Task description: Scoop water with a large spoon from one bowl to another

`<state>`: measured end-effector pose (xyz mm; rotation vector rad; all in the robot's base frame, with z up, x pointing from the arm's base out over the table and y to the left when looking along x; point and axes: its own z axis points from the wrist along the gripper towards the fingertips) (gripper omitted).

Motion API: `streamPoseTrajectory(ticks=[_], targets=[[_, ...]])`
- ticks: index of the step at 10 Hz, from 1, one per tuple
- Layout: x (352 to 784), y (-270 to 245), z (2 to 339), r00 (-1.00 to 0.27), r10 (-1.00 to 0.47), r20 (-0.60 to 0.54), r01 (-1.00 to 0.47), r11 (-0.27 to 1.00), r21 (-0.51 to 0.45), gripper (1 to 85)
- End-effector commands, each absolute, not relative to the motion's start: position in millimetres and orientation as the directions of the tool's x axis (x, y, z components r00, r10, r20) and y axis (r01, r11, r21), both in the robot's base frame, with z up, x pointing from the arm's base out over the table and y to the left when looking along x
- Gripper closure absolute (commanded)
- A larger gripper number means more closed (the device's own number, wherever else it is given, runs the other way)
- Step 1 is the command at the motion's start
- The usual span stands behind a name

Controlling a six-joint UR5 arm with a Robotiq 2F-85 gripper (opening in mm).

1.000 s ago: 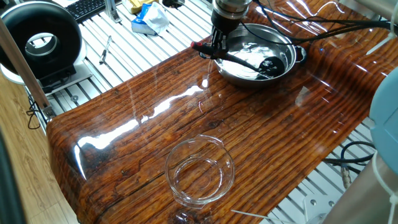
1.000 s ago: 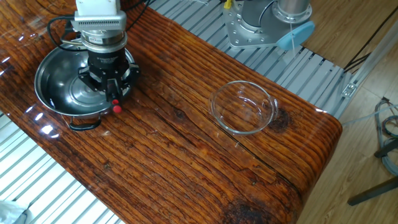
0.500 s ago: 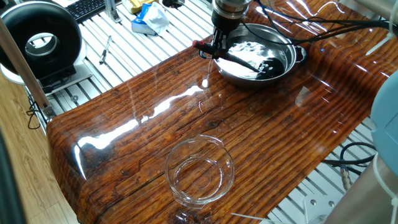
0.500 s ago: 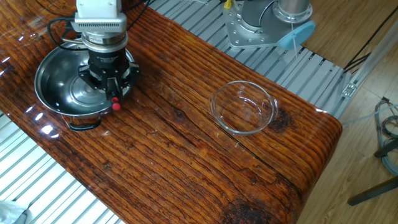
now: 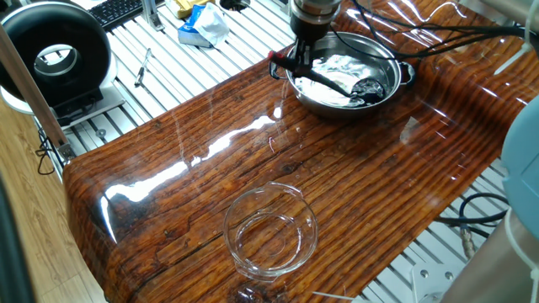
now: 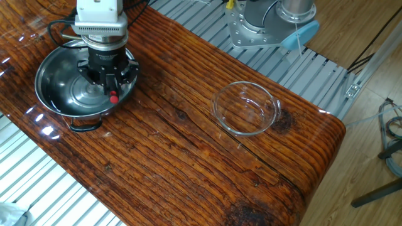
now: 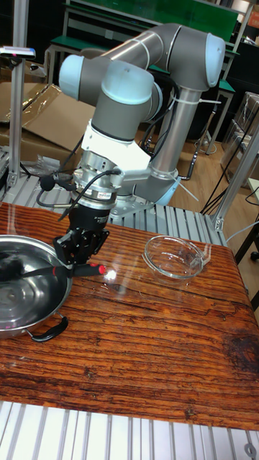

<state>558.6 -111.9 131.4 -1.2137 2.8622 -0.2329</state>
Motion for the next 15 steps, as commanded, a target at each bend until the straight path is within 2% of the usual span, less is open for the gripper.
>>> streamPoseTrajectory(ticks=[1,8,15], targets=[[552.7,-109.3,130.4,-0.725,-0.687,0.047,-0.687,0.717,-0.118,84.7],[553.3,-112.0,124.3,-0.743,-0.665,0.071,-0.669,0.736,-0.104,84.7],[563.1,-98.5,125.1,-0.751,-0.66,-0.003,-0.657,0.748,-0.088,84.7]])
